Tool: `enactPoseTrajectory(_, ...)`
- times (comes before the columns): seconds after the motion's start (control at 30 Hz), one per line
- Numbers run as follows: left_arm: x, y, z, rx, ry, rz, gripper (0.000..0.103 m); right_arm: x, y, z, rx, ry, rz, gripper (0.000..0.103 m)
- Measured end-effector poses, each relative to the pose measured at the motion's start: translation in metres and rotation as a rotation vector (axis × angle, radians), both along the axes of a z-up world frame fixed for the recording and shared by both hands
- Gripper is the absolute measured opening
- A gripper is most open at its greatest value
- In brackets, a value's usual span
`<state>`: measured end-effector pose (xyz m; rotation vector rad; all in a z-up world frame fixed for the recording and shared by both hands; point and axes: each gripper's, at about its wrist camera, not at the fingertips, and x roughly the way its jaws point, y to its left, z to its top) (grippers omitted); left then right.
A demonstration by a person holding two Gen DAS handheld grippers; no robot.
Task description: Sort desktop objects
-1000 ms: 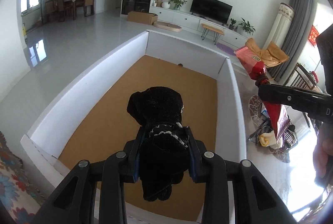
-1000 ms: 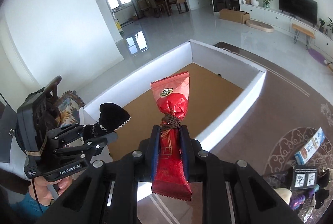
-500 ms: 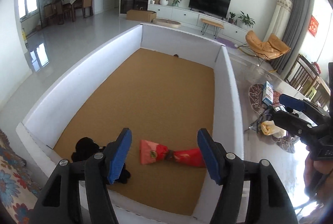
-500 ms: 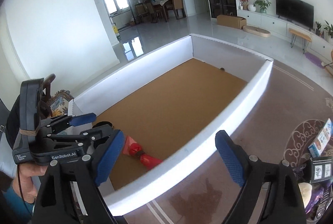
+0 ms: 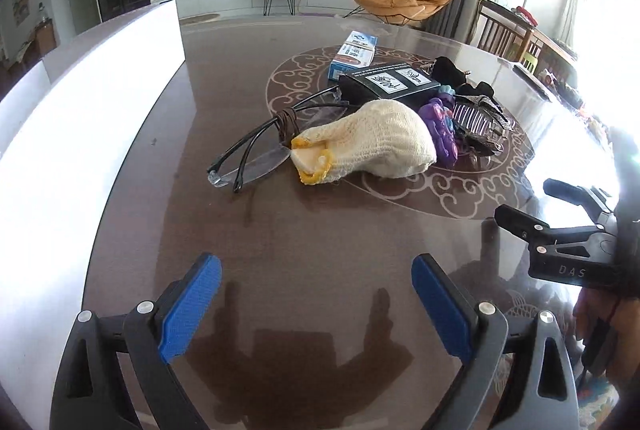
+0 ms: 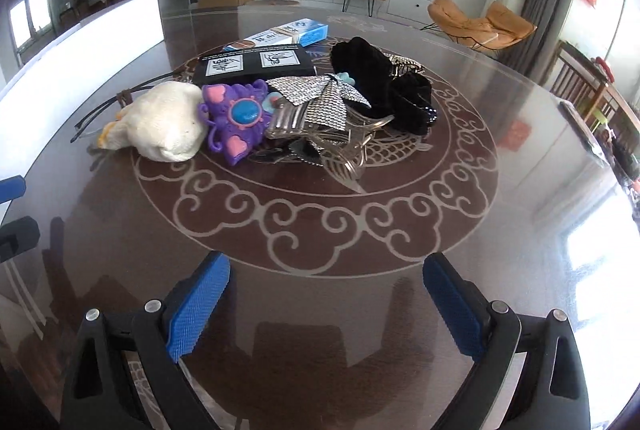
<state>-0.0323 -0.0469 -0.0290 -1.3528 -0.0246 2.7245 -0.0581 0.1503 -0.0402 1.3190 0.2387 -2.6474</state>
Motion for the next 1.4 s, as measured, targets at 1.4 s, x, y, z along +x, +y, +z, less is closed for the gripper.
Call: enactPoseTrajectory(1.4, -0.022, 0.027, -0.015, -0.067, -0.009, -0.045, 0.098, -0.01, 0.01, -0.007, -0.05, -0.03, -0.05, 0.103)
